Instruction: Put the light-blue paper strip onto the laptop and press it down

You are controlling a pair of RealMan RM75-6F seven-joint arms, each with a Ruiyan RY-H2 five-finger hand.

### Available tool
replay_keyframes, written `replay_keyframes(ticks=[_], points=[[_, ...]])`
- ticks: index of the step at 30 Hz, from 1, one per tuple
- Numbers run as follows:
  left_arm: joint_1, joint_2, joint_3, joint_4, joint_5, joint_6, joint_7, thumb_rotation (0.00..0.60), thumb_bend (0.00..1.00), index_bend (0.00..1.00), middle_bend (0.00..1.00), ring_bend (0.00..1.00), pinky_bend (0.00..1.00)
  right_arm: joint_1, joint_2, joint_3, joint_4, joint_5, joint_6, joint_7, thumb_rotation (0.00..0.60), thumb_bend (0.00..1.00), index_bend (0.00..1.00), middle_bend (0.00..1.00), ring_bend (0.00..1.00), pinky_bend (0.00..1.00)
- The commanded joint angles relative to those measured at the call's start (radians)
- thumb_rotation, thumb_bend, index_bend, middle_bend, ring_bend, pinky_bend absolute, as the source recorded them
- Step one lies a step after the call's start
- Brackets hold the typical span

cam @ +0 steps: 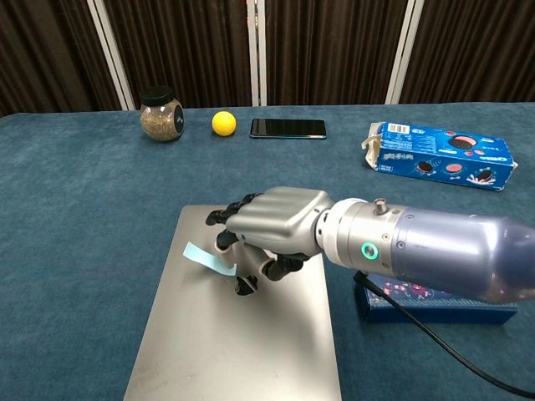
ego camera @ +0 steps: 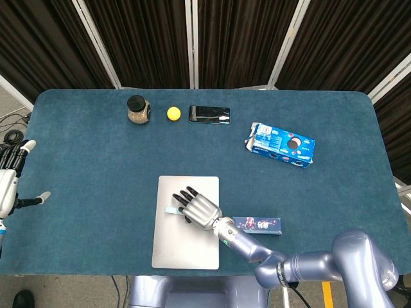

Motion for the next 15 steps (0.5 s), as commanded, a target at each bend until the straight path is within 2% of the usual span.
replay_keyframes(ticks=[1, 15], points=[[0.000, 0.000, -0.001, 0.000, 0.000, -0.001, -0.001, 0.600, 0.00, 0.00, 0.00, 0.00, 0.00, 0.002, 0.003, 0.006, -0.001, 0.002, 0.002, 0.001, 0.600, 0.93, 0.37, 0.00, 0.00, 0.00], [0.000, 0.001, -0.003, 0.000, -0.001, -0.004, -0.002, 0.600, 0.00, 0.00, 0.00, 0.00, 0.00, -0.003, -0.006, -0.018, 0.028, 0.015, -0.010, -0.011, 0.600, 0.93, 0.37, 0.00, 0.00, 0.00]])
